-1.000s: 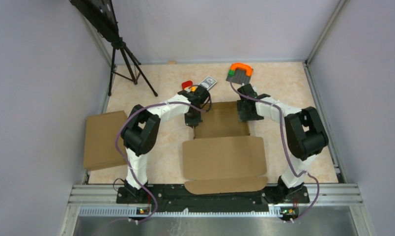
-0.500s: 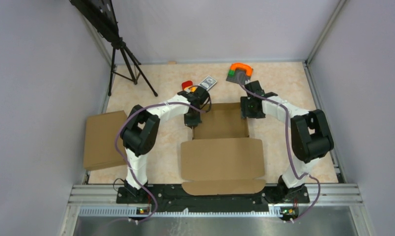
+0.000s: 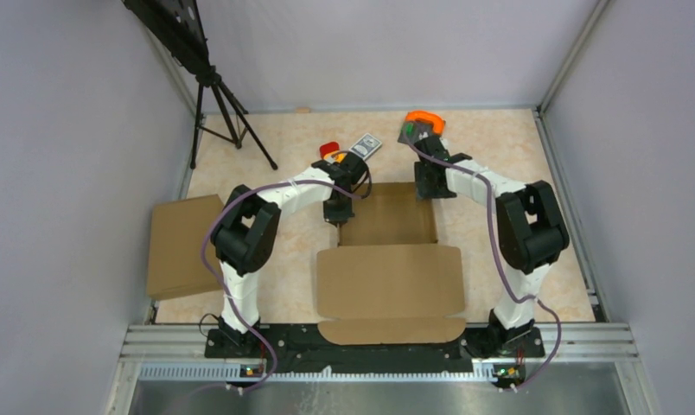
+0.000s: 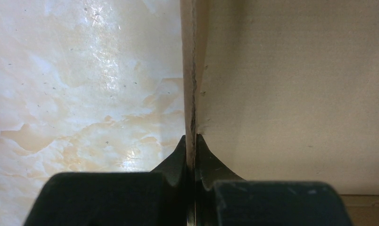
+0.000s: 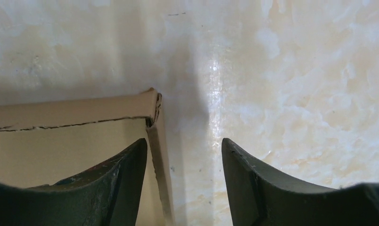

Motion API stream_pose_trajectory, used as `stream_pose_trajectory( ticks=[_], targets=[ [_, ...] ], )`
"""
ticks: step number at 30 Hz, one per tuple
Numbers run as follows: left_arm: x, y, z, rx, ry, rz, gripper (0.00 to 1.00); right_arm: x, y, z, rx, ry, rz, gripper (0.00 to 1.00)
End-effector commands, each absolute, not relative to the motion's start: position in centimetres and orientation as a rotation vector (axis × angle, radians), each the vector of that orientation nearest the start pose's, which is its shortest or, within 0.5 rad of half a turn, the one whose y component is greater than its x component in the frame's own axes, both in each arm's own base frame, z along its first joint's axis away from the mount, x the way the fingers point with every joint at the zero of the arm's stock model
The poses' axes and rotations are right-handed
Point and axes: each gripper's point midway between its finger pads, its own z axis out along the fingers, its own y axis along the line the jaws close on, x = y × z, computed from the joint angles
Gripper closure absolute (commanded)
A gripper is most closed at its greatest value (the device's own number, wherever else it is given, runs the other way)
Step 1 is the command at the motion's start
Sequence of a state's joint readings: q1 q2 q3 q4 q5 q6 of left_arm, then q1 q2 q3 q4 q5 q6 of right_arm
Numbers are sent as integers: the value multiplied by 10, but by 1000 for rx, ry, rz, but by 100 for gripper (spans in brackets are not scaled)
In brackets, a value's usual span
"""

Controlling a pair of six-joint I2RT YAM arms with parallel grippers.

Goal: Fold the paper box

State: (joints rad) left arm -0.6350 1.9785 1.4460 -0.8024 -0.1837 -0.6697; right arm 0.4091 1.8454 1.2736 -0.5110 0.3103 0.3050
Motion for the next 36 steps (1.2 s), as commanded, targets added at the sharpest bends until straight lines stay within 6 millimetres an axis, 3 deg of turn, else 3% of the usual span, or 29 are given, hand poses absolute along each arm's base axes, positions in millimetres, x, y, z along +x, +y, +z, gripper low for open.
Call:
stream_pose_trajectory(
  ticks=[1,7,8,11,16,17,18,20,21,28,36],
  targets=[
    [307,-223,38,-56,2880,-1,100,411,137,59,5,2548,-143,42],
    [306,-222,36,-49,2884,11,100,417,139,52,5,2557,-149,53],
    [305,-221,36,-50,2886,12,100,418,138,52,7,2557,-150,61],
    [305,-221,35,-53,2886,13,100,418,137,48,19,2580,-140,100],
    [306,-221,35,-53,2885,11,100,416,137,46,24,2585,-123,100],
    [306,-221,35,-53,2885,12,100,416,137,47,21,2582,-123,98],
    [306,-221,35,-52,2887,13,100,416,136,47,22,2581,-129,87],
    [305,-221,35,-54,2886,14,100,414,133,47,26,2578,-138,55],
    [306,-221,35,-56,2885,16,100,414,132,49,26,2573,-138,45],
    [306,-221,35,-57,2884,11,100,398,132,65,14,2568,-69,34],
    [305,-221,37,-66,2876,-2,100,326,122,66,61,2602,-57,33]
  ],
)
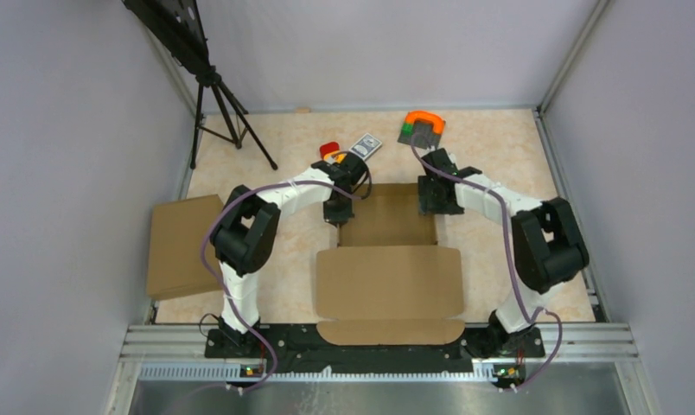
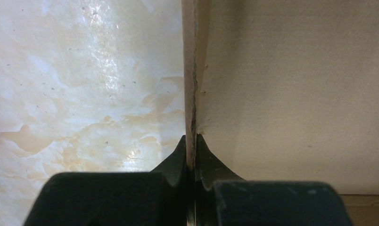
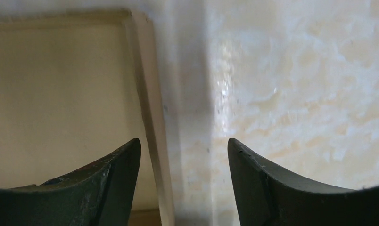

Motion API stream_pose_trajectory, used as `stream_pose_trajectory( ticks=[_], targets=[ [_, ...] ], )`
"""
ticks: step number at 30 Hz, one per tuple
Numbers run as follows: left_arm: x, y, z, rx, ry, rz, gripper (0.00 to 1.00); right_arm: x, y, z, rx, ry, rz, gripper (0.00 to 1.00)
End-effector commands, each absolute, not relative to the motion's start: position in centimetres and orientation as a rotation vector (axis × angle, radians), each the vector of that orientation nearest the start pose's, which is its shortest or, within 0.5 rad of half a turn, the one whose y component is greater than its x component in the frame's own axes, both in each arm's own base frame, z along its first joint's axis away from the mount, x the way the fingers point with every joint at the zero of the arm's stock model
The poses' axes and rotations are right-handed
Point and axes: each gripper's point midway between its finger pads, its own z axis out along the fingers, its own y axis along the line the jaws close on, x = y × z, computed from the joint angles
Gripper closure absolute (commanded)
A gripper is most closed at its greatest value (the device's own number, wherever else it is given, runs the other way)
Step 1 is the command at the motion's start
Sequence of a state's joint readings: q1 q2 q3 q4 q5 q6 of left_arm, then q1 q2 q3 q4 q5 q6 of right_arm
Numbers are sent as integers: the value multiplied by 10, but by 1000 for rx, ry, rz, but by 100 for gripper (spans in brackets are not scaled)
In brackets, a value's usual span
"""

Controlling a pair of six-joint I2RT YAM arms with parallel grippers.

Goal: Fold the paper box

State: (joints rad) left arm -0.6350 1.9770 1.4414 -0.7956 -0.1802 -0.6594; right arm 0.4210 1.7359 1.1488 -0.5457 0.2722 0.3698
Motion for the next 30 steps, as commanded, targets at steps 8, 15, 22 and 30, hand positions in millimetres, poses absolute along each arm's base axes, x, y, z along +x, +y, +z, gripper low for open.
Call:
stream_pose_trajectory(
  ticks=[8,15,22,30],
  targets=[
    [306,-223,38,-65,2872,-14,100,285,134,53,2,2663,28,41],
    [307,-223,39,-68,2871,-12,100,266,136,34,27,2693,52,53],
    [306,-217,36,-64,2870,28,100,265,131,32,30,2688,22,100],
    [307,-206,41,-41,2858,100,86,269,127,38,37,2665,-3,100]
  ],
)
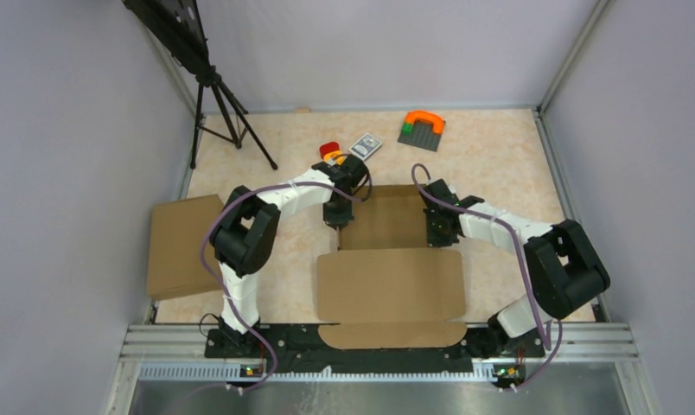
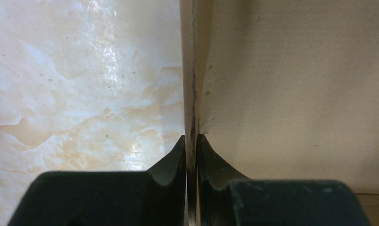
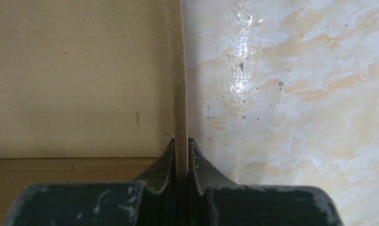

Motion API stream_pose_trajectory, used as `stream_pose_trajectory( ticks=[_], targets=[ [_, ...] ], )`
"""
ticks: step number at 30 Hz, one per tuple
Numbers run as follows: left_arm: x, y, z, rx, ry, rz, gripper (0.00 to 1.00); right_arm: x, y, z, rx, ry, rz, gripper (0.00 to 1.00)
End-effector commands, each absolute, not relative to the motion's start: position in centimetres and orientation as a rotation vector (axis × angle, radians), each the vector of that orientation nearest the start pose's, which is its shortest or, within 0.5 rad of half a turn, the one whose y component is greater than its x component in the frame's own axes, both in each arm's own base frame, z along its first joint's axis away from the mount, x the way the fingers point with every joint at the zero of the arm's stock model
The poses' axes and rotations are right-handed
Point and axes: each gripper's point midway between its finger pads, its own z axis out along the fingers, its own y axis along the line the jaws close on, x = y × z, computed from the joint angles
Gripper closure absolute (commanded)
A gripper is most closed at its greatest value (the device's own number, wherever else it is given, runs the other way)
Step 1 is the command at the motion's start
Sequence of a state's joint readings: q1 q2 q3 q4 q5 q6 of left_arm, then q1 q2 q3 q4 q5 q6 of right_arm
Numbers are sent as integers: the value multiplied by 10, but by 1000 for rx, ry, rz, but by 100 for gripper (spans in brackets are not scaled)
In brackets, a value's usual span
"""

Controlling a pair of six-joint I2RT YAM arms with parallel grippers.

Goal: Fold the paper box

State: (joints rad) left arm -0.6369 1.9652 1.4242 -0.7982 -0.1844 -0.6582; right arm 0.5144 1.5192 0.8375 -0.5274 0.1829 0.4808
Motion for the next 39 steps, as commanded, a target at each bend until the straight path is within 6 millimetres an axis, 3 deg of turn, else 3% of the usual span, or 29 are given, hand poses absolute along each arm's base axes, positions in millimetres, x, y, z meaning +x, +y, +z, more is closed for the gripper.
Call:
stream_pose_trajectory(
  ticks=[1,5,10,21,25,30,39],
  targets=[
    [308,-205,43,-40,2850,108,82,269,128,37,36,2666,-3,100],
    [309,-199,49,-26,2838,150,73,270,129,37,31,2665,6,100],
    [310,-205,59,3,2835,96,61,272,130,39,21,2663,7,96],
    [306,-214,90,61,2808,-57,33,285,141,56,-28,2630,52,52],
    [305,-214,100,57,2777,-109,20,292,143,66,-37,2609,66,42],
    [306,-205,110,45,2744,-83,20,303,142,75,-42,2597,62,39],
    [304,-213,80,33,2820,-154,25,322,140,82,-34,2578,64,35]
  ],
)
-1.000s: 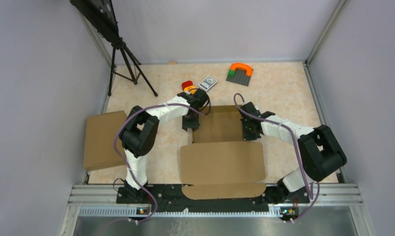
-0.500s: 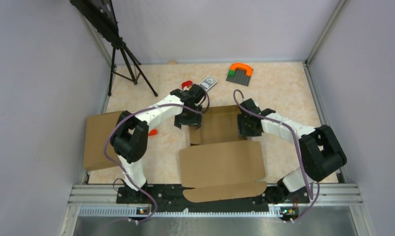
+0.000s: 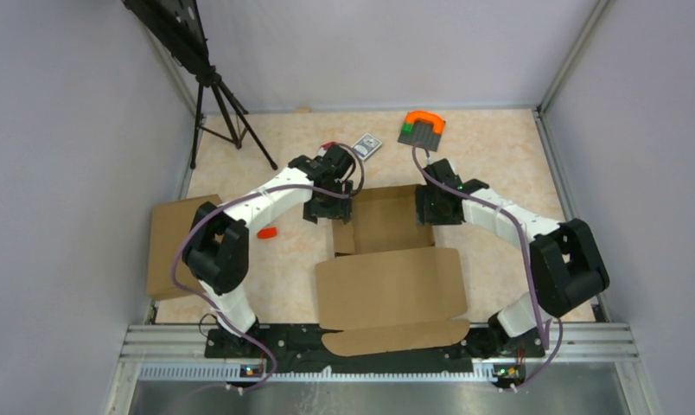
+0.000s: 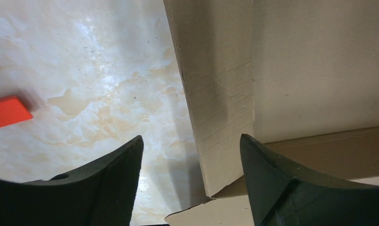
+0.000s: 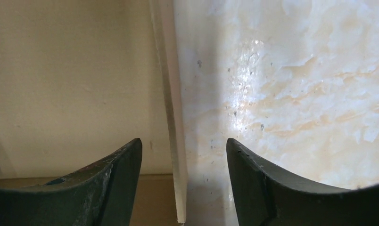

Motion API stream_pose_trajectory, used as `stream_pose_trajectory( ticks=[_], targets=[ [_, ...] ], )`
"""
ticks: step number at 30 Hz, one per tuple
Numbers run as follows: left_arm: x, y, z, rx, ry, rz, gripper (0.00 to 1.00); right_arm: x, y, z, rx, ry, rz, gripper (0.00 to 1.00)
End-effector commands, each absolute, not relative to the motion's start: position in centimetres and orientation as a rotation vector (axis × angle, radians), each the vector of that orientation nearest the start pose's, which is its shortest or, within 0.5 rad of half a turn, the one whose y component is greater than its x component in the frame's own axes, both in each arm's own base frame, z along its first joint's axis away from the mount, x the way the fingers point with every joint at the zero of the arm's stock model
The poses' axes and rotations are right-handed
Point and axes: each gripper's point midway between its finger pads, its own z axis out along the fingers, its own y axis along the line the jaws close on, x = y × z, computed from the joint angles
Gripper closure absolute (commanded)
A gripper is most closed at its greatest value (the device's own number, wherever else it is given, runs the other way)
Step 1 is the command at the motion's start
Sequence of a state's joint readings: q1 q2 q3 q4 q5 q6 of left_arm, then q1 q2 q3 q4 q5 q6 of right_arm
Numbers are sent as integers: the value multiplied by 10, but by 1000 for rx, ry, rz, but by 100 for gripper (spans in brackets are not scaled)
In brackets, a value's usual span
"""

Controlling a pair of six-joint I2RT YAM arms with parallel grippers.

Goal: Fold the paper box

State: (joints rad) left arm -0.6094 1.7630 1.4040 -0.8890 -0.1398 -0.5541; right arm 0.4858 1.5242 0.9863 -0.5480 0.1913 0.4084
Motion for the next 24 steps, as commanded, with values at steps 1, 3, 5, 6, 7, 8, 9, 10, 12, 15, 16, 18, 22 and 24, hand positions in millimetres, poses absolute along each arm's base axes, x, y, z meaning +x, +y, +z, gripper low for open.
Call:
stream_pose_trajectory(
  ticks=[1,3,5,6,7,8,9,10,12,15,16,18,22,24],
  targets=[
    [306,-211,77,17,2819,-148,29,325,140,84,-30,2572,65,34],
    [307,-204,72,-9,2814,-119,39,331,136,86,-18,2562,49,36],
    [307,-202,69,-20,2820,-121,49,334,134,84,-18,2562,24,39],
    [307,-202,68,-23,2822,-120,54,335,133,83,-17,2564,17,42],
    [306,-201,66,-25,2826,-115,59,335,133,82,-16,2566,14,45],
    [306,-201,65,-28,2830,-113,63,335,134,81,-20,2569,16,46],
    [306,-201,64,-28,2829,-112,69,335,134,80,-21,2572,17,46],
    [306,-201,62,-29,2833,-107,74,334,134,79,-22,2573,22,47],
    [306,-200,60,-33,2838,-98,86,330,136,78,-29,2578,39,47],
    [306,-198,56,-39,2845,-71,100,322,136,83,-37,2579,76,39],
    [307,-197,55,-42,2844,-63,100,319,136,88,-35,2567,87,37],
    [309,-195,55,-43,2837,-36,100,311,132,92,-37,2565,90,32],
    [321,-193,58,-8,2813,13,100,290,122,95,-6,2569,87,26],
    [327,-194,59,36,2810,28,100,281,117,98,35,2559,104,20]
  ],
)
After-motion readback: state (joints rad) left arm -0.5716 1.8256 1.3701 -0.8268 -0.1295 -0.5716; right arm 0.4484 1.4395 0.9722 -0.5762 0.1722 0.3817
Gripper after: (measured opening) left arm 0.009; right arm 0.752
